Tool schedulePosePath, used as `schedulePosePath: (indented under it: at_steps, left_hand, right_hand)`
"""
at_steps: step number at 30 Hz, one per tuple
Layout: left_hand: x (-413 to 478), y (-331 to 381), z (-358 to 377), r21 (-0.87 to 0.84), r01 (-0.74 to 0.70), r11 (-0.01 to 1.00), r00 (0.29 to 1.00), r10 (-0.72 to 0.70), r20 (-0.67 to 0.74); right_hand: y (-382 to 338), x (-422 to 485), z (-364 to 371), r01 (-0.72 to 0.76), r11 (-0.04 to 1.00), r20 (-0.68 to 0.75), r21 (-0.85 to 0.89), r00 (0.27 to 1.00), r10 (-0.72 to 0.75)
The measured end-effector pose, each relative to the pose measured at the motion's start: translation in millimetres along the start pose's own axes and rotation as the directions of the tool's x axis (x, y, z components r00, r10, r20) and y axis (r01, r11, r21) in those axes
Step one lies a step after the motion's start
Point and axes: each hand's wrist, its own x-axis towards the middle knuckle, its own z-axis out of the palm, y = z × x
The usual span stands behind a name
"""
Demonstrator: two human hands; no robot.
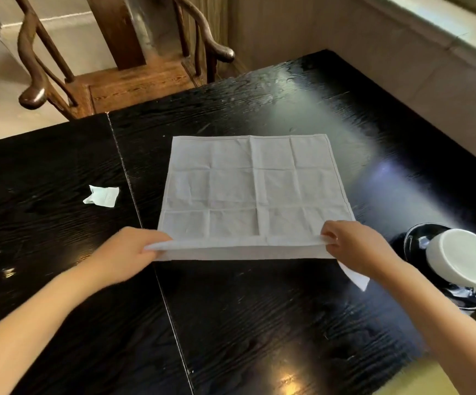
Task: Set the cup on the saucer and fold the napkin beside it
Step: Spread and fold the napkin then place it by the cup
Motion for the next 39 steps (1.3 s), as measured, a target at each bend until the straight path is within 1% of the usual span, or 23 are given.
schedulePosePath:
  at_steps: [2,5,9,10,11,13,14,15,17,18,20,22,25,27,30,32,33,35,36,38,39]
  left_hand:
    - [13,2,-17,-0.039,0.051,0.998,0.998,-0.049,0.031]
    - [41,10,-39,-0.126,0.091,0.988,0.995,-0.086,0.046]
    - [75,18,-60,-0.356,0.198,0.913,0.979,-0.199,0.035]
    - [83,21,-64,-0.382,0.215,0.899,0.975,-0.222,0.026]
    - [91,23,-67,-0.401,0.23,0.887,0.969,-0.247,0.01]
    - [108,23,-72,-0.457,0.254,0.852,0.954,-0.298,-0.025]
    - [116,22,-74,-0.506,0.257,0.823,0.948,-0.317,-0.036]
    - [124,20,-77,-0.57,0.255,0.781,0.939,-0.341,-0.046]
    - [142,16,-79,-0.699,0.247,0.672,0.912,-0.406,-0.068]
    - [152,16,-79,-0.739,0.238,0.63,0.891,-0.444,-0.092]
    - [174,16,-75,-0.782,0.221,0.583,0.841,-0.52,-0.15]
    - [195,15,-70,-0.795,0.217,0.567,0.783,-0.587,-0.205]
    - [223,5,-61,-0.757,0.264,0.598,0.718,-0.645,-0.26]
    - [241,-4,-54,-0.712,0.317,0.626,0.681,-0.673,-0.289]
    - [257,-4,-45,-0.586,0.406,0.701,0.641,-0.676,-0.364]
    - [266,-3,-40,-0.512,0.471,0.718,0.602,-0.686,-0.409]
    - [269,-2,-38,-0.486,0.491,0.722,0.587,-0.687,-0.428]
    - [273,-5,-34,-0.472,0.489,0.734,0.576,-0.678,-0.457]
    - [273,-5,-33,-0.459,0.487,0.743,0.57,-0.668,-0.478]
    - [270,-3,-27,-0.35,0.496,0.795,0.565,-0.602,-0.564]
    - [267,1,-21,-0.257,0.479,0.839,0.578,-0.522,-0.628]
  right_hand:
    - [7,9,-13,-0.087,0.996,-0.047,0.017,0.995,0.087]
    - [17,29,-34,-0.153,0.977,-0.108,0.148,0.98,0.17]
    - [36,66,-64,-0.129,0.942,-0.144,0.308,0.973,0.18]
    - [41,76,-70,-0.119,0.911,-0.126,0.395,0.975,0.182]
    - [46,84,-76,-0.112,0.847,-0.091,0.52,0.979,0.185]
    - [54,99,-83,-0.127,0.634,0.001,0.763,0.981,0.195]
    - [58,107,-83,-0.145,0.535,0.037,0.832,0.977,0.209]
    - [61,115,-83,-0.158,0.467,0.055,0.87,0.973,0.225]
    - [63,133,-79,-0.168,0.412,0.056,0.896,0.961,0.27]
    - [64,142,-75,-0.161,0.406,0.041,0.9,0.956,0.289]
    - [62,162,-67,-0.164,0.421,0.008,0.892,0.938,0.347]
    - [59,185,-57,-0.182,0.467,-0.035,0.865,0.908,0.418]
    - [54,214,-43,-0.183,0.52,-0.115,0.835,0.865,0.489]
    - [54,229,-35,-0.213,0.594,-0.156,0.775,0.847,0.508]
    - [55,246,-25,-0.244,0.683,-0.221,0.689,0.826,0.519]
    - [55,253,-20,-0.262,0.714,-0.258,0.649,0.807,0.53]
    - [55,256,-17,-0.26,0.746,-0.298,0.613,0.799,0.523]
    - [56,260,-14,-0.27,0.812,-0.379,0.518,0.778,0.501]
    - [56,261,-13,-0.292,0.823,-0.399,0.487,0.764,0.507]
    - [56,262,-13,-0.333,0.822,-0.409,0.461,0.743,0.53]
    - [52,262,-14,-0.327,0.828,-0.425,0.455,0.737,0.525]
